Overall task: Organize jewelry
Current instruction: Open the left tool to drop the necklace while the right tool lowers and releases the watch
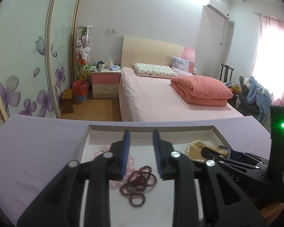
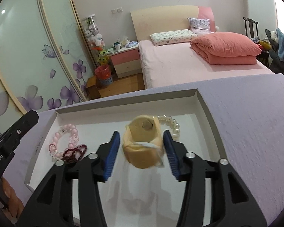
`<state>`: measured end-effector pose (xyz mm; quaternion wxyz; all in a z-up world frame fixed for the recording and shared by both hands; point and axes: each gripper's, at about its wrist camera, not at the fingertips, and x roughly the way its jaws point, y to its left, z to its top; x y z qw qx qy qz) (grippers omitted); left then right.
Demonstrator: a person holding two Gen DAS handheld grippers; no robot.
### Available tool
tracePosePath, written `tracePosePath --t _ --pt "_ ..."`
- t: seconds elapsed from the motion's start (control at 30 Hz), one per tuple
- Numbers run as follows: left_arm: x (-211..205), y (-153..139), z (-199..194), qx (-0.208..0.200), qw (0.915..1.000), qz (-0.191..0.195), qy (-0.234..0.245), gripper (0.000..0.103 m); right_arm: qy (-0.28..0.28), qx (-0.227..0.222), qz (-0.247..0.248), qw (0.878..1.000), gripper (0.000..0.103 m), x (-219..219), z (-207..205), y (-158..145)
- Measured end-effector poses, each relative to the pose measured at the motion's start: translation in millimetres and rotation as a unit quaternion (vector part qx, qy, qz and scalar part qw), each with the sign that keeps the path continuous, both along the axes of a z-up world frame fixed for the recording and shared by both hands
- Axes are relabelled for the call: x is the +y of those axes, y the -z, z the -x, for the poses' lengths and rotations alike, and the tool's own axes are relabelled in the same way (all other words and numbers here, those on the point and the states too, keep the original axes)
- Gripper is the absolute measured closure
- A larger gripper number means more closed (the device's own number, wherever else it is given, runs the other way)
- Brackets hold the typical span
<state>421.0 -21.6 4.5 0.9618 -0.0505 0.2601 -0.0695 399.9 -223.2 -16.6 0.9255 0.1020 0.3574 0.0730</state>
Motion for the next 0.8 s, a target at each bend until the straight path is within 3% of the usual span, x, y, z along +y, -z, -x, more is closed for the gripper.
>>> tracePosePath --t 0.3,0.7,0.8 --pt "16.1 -4.8 4.6 -0.004 0.9995 0.004 -0.03 0.062 0.004 -0.023 -0.018 1.0 0.043 -9.0 4.1 -9.1" --pt "22.6 -6.7 19.4 -0.001 0.9993 0.0 -0.038 0.06 0.006 -0.038 0.006 0.999 0.041 -1.7 14.0 -15.1" --pt "26.3 -9.0 27.0 -0.001 0.9993 0.003 -0.037 0.056 0.007 -0.047 0.008 0.999 0.037 -3.9 21.6 -19.8"
